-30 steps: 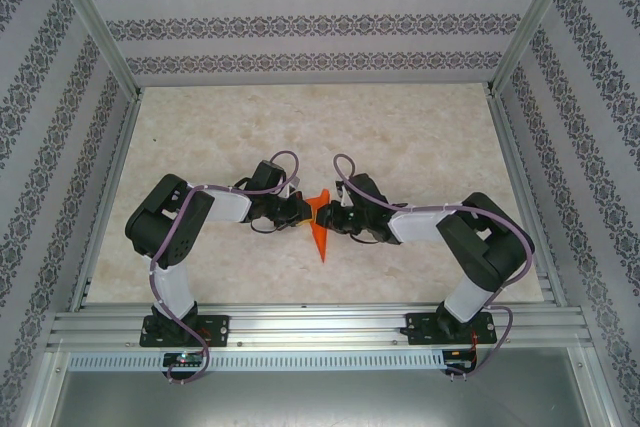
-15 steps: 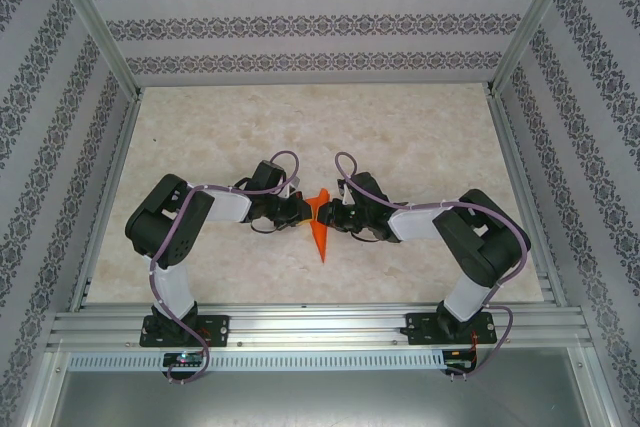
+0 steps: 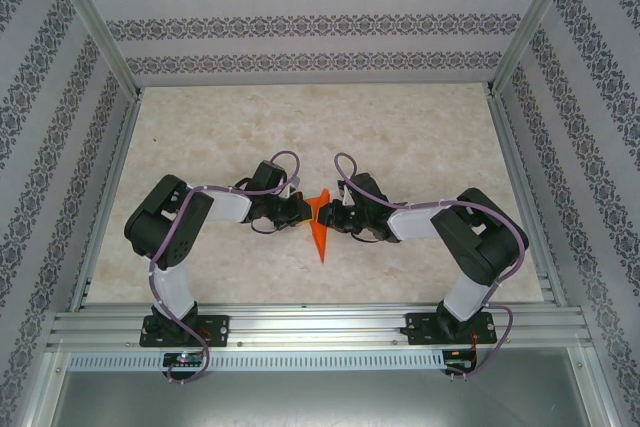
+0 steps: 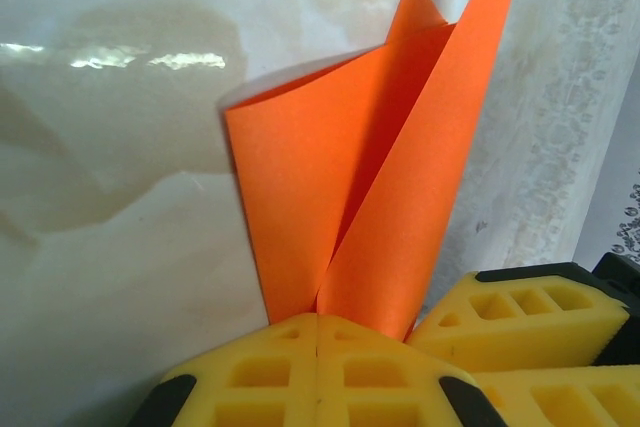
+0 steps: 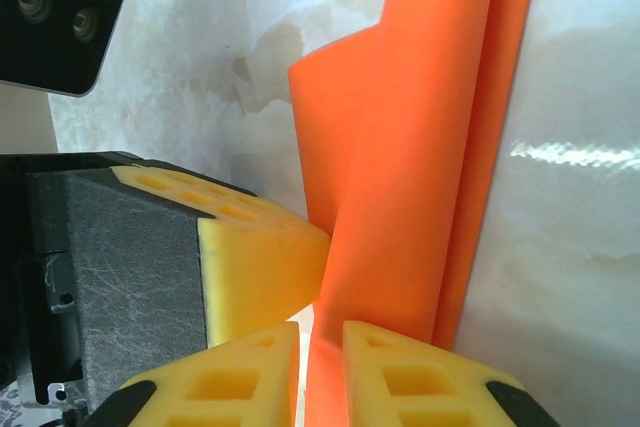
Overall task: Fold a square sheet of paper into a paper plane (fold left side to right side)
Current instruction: Fold the wing for the fifth time at the center of the table.
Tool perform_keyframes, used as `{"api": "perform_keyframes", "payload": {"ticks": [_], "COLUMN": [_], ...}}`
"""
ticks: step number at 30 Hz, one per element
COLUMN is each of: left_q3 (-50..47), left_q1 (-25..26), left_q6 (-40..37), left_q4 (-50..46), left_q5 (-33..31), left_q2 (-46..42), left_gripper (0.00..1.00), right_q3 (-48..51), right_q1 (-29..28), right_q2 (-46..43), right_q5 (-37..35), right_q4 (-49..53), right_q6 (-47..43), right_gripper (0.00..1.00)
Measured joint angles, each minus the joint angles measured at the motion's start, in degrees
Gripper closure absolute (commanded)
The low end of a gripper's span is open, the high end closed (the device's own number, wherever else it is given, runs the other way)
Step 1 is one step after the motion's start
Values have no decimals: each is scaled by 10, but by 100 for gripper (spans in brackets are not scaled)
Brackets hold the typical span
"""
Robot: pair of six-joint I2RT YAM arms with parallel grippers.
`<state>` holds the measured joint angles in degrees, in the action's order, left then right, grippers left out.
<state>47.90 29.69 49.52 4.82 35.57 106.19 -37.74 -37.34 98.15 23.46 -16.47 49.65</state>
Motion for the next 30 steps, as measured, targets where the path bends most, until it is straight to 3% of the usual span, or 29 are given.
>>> {"api": "perform_keyframes", "payload": {"ticks": [20,30], "left_q3": [-5,-14], "left_q1": [0,-1], "left_q6": [-3,-15], "left_q4": [-5,-24], "left_q5": [-12,-30], "left_q2": [-9,-28], "left_gripper": [100,100], "right_q3": [0,0], "right_q1": [0,0], "right_q2": [2,-41], "right_q5": [-7,-7], "right_q4": [10,17], "right_q6": [0,-5], "right_gripper": [77,74]}}
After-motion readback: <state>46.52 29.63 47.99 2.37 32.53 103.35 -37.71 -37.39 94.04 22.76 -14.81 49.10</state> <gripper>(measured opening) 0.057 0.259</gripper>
